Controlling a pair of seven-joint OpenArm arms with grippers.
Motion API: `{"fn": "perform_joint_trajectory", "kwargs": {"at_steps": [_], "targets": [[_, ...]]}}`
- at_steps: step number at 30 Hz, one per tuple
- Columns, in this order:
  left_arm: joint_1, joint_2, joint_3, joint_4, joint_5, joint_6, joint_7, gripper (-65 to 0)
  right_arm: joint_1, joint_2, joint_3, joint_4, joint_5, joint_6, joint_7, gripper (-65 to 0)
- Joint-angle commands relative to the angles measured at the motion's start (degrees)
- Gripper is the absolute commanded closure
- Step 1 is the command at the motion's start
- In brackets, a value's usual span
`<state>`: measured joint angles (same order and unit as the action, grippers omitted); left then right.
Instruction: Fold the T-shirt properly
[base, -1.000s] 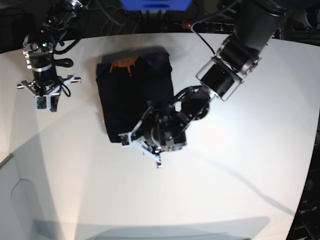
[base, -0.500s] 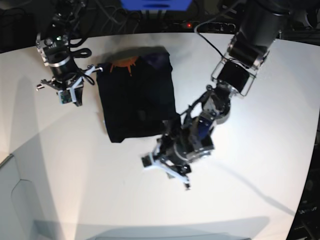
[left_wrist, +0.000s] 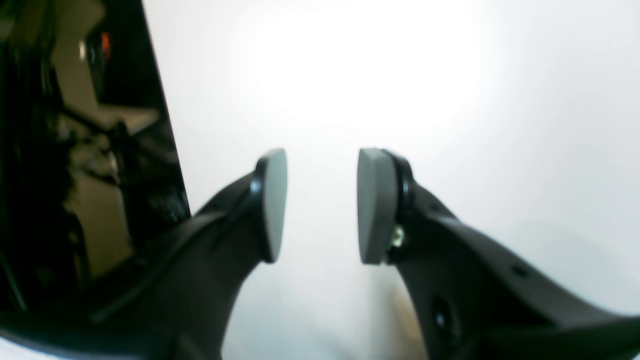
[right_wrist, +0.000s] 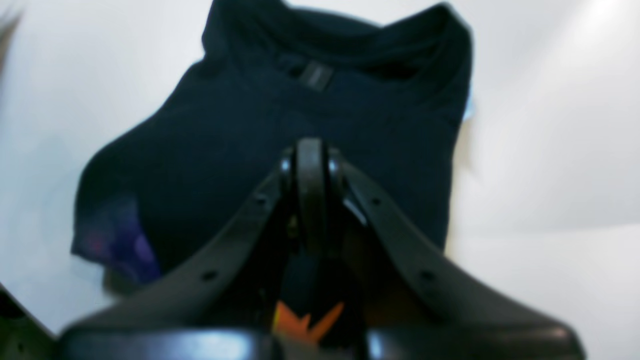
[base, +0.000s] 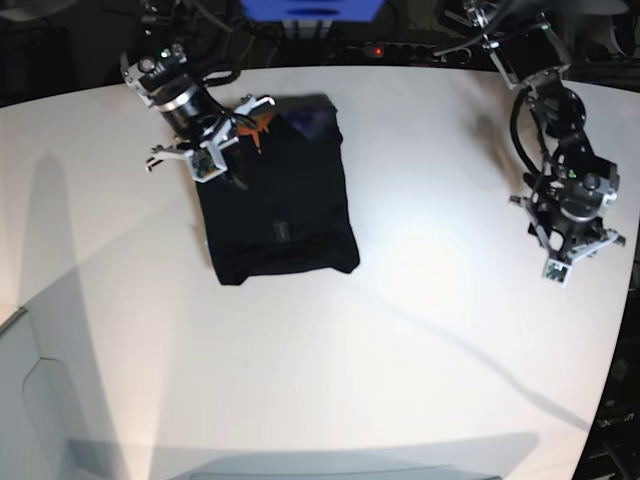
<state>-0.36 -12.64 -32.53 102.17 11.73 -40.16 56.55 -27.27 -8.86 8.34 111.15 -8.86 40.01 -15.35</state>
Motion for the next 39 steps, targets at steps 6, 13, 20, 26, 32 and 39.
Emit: {"fn": "perform_joint_trajectory", "kwargs": {"at_steps": [6,13,20,26,32,39], "targets": [[5.5,-0.15,-5.22,1.26,-0.34,0.16,-1.21,-22.5,-0.03,-0.14,-0.12,-7.29,0.64,-0.01,5.9,0.0],[11.66,0.03,-10.32,1.26,-6.67,0.16,-1.3,-22.5,-0.56,0.64,-0.03,-17.31,0.64,-0.01,13.82,0.0],[15.53,0.03,-17.53,1.35,-14.76,0.16,-0.95,-22.3,-2.14,0.38,2.69,-13.35,3.1,-0.01,21.64,0.0],[18.34,0.03,-20.87,1.35,-16.25,0.16,-0.95,-22.3,-1.61,0.64,6.3,-8.34,8.38,-0.01,19.18,0.0],[21.5,0.03,-25.27,1.35,-20.74,0.16,-1.04,-22.3,-0.91,0.73,8.85,-12.12,8.73,-0.01,19.18,0.0],[24.14,0.03,-27.64,1.35,-22.41,0.16,-1.21,-22.2,1.11,2.05,9.11,-21.26,8.73,-0.01,19.44,0.0]]}}
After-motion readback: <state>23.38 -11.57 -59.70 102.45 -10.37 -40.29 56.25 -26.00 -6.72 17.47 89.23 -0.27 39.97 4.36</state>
